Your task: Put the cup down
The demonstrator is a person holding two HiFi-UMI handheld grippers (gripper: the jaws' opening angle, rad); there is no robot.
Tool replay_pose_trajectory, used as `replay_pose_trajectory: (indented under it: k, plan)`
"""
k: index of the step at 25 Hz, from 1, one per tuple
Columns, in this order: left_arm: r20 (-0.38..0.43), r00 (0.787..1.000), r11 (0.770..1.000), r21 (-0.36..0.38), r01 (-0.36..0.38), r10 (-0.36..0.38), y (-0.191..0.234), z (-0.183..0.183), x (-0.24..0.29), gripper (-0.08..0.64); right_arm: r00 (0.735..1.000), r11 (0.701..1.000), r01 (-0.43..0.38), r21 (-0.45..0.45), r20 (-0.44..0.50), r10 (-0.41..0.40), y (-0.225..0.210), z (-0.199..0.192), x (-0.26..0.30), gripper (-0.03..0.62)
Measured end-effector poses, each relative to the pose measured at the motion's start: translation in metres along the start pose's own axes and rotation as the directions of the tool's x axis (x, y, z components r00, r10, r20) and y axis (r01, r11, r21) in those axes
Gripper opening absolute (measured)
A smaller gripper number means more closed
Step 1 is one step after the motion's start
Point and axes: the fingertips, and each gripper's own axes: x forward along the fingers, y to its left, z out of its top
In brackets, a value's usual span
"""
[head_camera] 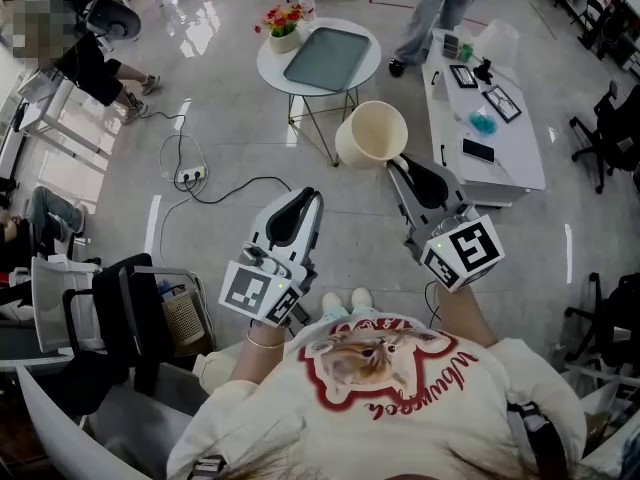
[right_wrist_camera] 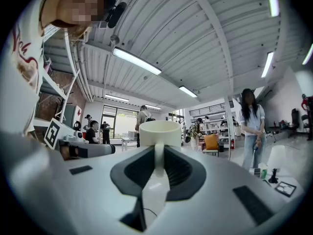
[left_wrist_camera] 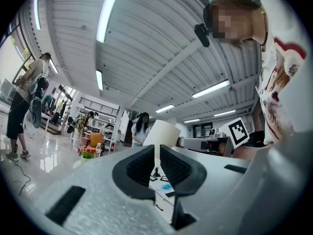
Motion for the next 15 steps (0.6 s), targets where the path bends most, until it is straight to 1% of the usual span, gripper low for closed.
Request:
replay_pose_trajectory:
  k: [4, 7, 10, 13, 15]
  plan:
    - [0.005, 1.000, 1.000, -0.017, -0.002, 0.002, -0.002, -0.002, 0.000, 0.044, 1.000, 1.000, -0.010, 0.005, -0.002, 0.010, 0.000, -0.001, -0.001, 0.061]
    - [0.006, 1.000, 1.000, -0.017, -0.010, 0.010, -0.006, -0.003, 0.001, 0.044, 1.000, 1.000, -0.014, 0.003, 0.007, 0.013, -0.003, 0.001, -0.005, 0.060]
    - [0.009, 1.000, 1.000, -0.013, -0.015, 0.015, -0.011, -0.004, 0.004, 0.044, 1.000, 1.000, -0.011, -0.015, 0.025, 0.011, -0.007, 0.002, -0.009, 0.060]
    - [0.018, 1.000, 1.000, -0.016, -0.026, 0.026, -0.014, -0.006, 0.009, 0.044, 1.000, 0.999, -0.025, -0.040, 0.018, 0.025, -0.011, 0.002, -0.010, 0.060]
    - [0.023, 0.999, 0.999, -0.014, -0.032, 0.033, -0.016, -0.006, 0.011, 0.044, 0.999, 0.998, -0.035, -0.042, 0.017, 0.036, -0.014, 0.001, -0.011, 0.061]
